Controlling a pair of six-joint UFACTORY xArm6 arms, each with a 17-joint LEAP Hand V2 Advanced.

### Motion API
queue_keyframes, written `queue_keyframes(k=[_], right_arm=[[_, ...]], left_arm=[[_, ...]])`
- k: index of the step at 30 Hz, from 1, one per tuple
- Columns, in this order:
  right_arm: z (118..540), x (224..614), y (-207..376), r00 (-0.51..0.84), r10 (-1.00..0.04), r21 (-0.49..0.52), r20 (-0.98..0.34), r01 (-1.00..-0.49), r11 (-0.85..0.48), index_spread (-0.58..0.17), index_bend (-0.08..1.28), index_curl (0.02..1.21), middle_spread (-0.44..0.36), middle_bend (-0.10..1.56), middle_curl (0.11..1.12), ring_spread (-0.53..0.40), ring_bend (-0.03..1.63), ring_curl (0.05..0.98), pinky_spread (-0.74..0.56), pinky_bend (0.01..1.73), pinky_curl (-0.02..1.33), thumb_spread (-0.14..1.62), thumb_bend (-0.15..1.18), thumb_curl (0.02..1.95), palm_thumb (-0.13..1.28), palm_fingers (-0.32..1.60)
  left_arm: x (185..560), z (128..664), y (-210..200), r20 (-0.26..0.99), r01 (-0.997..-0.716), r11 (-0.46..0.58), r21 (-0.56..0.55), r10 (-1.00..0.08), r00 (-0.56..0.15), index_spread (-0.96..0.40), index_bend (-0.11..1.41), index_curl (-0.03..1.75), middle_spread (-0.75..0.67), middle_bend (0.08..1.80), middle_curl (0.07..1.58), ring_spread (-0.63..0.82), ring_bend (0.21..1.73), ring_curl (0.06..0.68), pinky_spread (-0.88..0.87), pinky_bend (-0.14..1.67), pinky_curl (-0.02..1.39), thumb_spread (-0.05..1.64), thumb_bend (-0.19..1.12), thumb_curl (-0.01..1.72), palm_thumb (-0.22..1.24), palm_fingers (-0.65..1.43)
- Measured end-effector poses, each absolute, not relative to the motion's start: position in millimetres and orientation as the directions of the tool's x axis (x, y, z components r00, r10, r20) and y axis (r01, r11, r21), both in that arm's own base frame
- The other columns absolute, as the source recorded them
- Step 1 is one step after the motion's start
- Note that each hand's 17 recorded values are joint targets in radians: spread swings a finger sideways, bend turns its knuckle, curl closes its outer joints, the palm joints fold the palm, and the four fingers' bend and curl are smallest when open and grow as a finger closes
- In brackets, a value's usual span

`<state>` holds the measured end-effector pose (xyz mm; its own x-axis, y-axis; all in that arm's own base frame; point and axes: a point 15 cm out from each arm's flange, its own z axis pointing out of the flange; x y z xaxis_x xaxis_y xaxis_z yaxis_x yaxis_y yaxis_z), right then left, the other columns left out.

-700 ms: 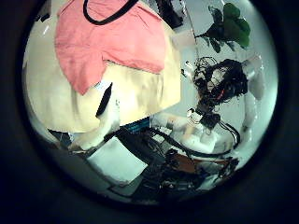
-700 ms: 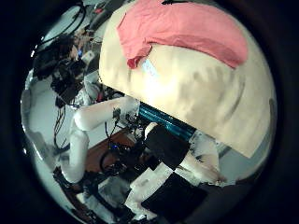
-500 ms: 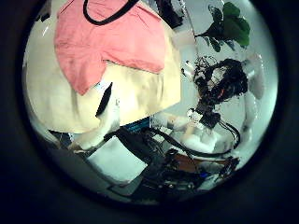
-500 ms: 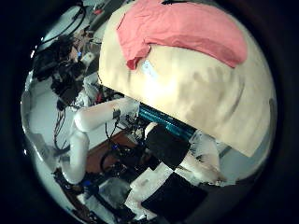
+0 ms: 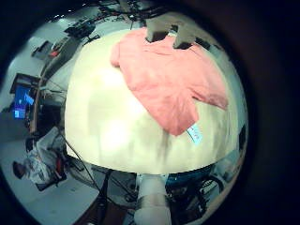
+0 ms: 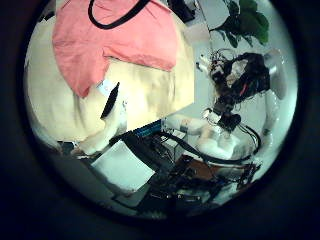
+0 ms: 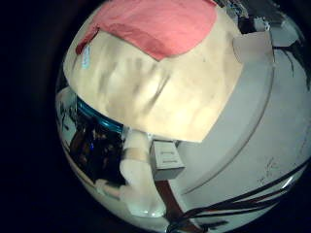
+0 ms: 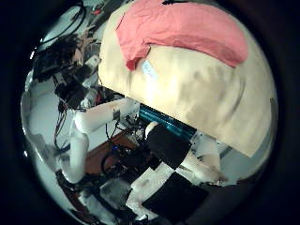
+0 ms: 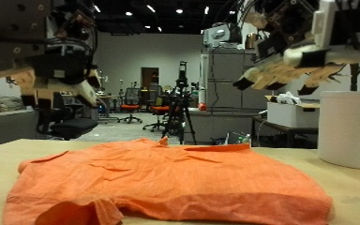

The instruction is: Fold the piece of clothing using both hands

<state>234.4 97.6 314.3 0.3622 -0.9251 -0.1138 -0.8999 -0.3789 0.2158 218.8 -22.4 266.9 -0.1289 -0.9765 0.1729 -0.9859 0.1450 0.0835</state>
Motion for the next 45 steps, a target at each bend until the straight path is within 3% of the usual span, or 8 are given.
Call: queue_keyframes(k=[12,13,25,31,35,38,40,45], right_arm=[[351,230,36,0.247,-0.969,0.292,-0.028,-0.925,-0.245,-0.341,0.19,0.35,-0.005,0.2,0.33,0.238,0.27,0.248,0.39,0.19,0.24,1.21,-0.02,0.24,0.42,0.35],[352,228,35,0.247,-0.969,0.285,-0.026,-0.927,-0.244,-0.342,0.23,0.36,-0.008,0.1,0.3,0.234,0.3,0.258,0.39,0.22,0.25,1.21,-0.02,0.24,0.42,0.3],[354,225,27,0.215,-0.976,0.28,-0.025,-0.936,-0.214,-0.327,0.19,0.36,-0.075,0.2,0.31,0.2,0.29,0.24,0.39,0.18,0.25,1.21,-0.02,0.24,0.42,0.36],[347,227,27,0.213,-0.977,0.31,-0.028,-0.927,-0.211,-0.318,0.19,0.36,-0.069,0.18,0.31,0.195,0.32,0.244,0.38,0.18,0.24,1.21,-0.02,0.24,0.42,0.36],[343,228,27,0.215,-0.976,0.326,-0.028,-0.921,-0.213,-0.311,0.2,0.37,-0.05,0.17,0.3,0.194,0.26,0.229,0.37,0.23,0.25,1.21,-0.02,0.24,0.43,0.34],[341,229,27,0.217,-0.976,0.322,-0.028,-0.922,-0.214,-0.306,0.11,0.33,-0.057,0.13,0.27,0.113,0.44,0.26,0.19,0.38,0.28,1.21,-0.02,0.24,0.43,0.49],[334,227,28,0.216,-0.976,0.333,-0.031,-0.918,-0.214,-0.3,0.06,0.27,-0.032,0.14,0.25,-0.001,0.61,0.299,-0.02,0.6,0.32,1.22,-0.01,0.24,0.44,0.58],[299,227,29,0.23,-0.973,0.339,-0.035,-0.913,-0.228,-0.299,0.12,0.24,-0.076,0.19,0.25,-0.117,0.75,0.363,-0.27,0.81,0.4,1.23,-0.01,0.25,0.47,0.54]], left_arm=[[256,190,-22,-0.031,-0.929,0.303,0.211,-0.948,-0.316,0.13,0.16,0.3,0.33,0.19,0.34,0.47,0.53,0.18,0.46,0.28,0.3,1.02,-0.04,0.35,0.41,0.02],[258,185,-21,-0.036,-0.928,0.307,0.212,-0.946,-0.321,0.14,0.17,0.3,0.34,0.19,0.34,0.47,0.51,0.176,0.46,0.29,0.31,1.02,-0.04,0.34,0.41,0.01],[252,141,-2,-0.073,-0.926,0.308,0.219,-0.941,-0.331,0.15,0.14,0.27,0.32,0.21,0.32,0.51,0.62,0.213,0.44,0.3,0.31,1.0,-0.03,0.32,0.39,0.05],[257,134,10,-0.095,-0.94,0.277,0.202,-0.949,-0.3,0.12,0.18,0.28,0.05,0.42,0.39,0.26,0.62,0.216,0.28,0.25,0.29,0.98,-0.01,0.33,0.44,0.3],[257,133,16,-0.125,-0.941,0.26,0.216,-0.948,-0.291,-0.01,0.15,0.27,-0.12,0.6,0.46,-0.06,0.73,0.236,-0.08,0.45,0.33,0.97,0.0,0.34,0.52,0.75],[260,134,17,-0.131,-0.94,0.264,0.217,-0.946,-0.296,-0.14,0.23,0.3,-0.24,0.7,0.52,-0.27,0.95,0.318,-0.33,0.63,0.39,1.01,0.09,0.42,0.73,1.14],[261,137,15,-0.117,-0.941,0.269,0.204,-0.948,-0.296,-0.22,0.28,0.34,-0.3,0.72,0.61,-0.35,1.08,0.397,-0.45,0.8,0.48,1.01,0.11,0.47,0.79,1.13],[266,157,10,-0.087,-0.949,0.27,0.165,-0.954,-0.287,-0.33,0.37,0.42,-0.39,0.74,0.71,-0.42,1.23,0.483,-0.57,1.01,0.58,1.01,0.11,0.55,0.83,1.06]])
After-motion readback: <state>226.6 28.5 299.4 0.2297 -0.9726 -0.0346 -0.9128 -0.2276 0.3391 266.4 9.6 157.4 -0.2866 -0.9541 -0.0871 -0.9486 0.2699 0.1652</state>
